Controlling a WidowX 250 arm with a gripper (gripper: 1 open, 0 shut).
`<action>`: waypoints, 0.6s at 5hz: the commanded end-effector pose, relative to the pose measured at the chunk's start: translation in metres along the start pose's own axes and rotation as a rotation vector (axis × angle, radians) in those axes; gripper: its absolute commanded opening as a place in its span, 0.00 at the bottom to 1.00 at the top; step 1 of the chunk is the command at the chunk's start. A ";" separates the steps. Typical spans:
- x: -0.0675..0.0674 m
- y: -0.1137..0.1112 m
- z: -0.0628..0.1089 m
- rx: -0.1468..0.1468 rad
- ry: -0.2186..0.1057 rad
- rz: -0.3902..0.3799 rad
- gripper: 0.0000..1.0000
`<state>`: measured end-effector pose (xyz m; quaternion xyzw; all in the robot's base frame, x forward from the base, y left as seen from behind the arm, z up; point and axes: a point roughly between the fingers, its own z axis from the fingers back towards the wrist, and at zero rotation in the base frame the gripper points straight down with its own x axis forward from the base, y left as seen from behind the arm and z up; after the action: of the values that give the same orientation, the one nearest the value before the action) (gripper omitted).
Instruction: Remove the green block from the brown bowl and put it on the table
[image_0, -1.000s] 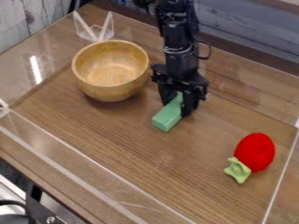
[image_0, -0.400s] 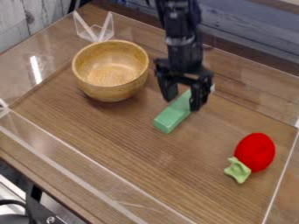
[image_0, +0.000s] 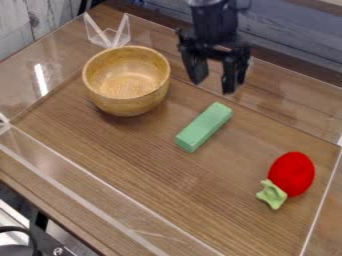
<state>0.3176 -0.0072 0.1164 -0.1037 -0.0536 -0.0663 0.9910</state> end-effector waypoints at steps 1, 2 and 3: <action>0.004 0.005 0.006 0.023 -0.062 -0.031 1.00; -0.002 0.013 -0.010 0.034 -0.045 -0.058 1.00; -0.005 0.019 -0.026 0.044 -0.036 -0.074 1.00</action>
<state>0.3129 0.0022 0.0743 -0.0866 -0.0560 -0.1014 0.9895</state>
